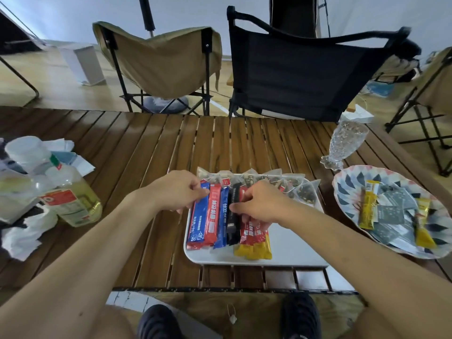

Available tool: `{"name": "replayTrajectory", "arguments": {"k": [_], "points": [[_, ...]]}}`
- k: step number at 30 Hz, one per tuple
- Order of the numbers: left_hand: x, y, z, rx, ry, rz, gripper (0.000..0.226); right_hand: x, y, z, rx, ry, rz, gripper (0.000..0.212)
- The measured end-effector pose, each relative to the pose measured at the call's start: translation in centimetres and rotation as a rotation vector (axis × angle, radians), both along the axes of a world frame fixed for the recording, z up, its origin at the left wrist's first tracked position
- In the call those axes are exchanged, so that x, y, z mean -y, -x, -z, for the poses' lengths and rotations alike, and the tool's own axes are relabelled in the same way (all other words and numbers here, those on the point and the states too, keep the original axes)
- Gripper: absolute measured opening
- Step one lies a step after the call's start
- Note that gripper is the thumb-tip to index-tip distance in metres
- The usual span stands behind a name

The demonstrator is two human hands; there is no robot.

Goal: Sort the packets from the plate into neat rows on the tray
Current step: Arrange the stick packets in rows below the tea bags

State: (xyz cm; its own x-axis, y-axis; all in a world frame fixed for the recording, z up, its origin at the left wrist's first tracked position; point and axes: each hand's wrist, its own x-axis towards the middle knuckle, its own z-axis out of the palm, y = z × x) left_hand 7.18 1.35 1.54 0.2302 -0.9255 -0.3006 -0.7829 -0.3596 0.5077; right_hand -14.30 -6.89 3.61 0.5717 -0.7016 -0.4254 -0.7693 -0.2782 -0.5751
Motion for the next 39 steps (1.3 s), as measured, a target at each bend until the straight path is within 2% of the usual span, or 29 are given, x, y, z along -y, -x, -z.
{"name": "replayTrajectory", "arguments": {"k": [5, 9, 19, 30, 35, 39], "points": [[0.0, -0.1, 0.5, -0.002, -0.071, 0.022, 0.036, -0.6, -0.8, 0.2, -0.092, 0.032, -0.061, 0.024], [0.3, -0.1, 1.0, 0.002, -0.091, 0.043, 0.035, -0.7, -0.9, 0.4, -0.141, 0.135, -0.097, 0.020], [0.6, 0.3, 1.1, -0.012, -0.112, 0.066, 0.034, -0.8, -1.2, 0.4, -0.139, 0.208, -0.140, 0.027], [0.4, 0.5, 0.2, 0.010, -0.045, 0.058, 0.034, -0.5, -0.3, 0.0, -0.117, 0.242, -0.157, 0.028], [0.9, 1.2, -0.5, 0.020, 0.016, 0.044, 0.029, 1.6, 2.4, -1.3, -0.064, 0.267, -0.087, 0.037], [1.9, 2.3, -0.6, 0.064, 0.059, 0.048, 0.029, 5.0, 7.4, -1.7, -0.043, 0.288, 0.078, 0.036]]}}
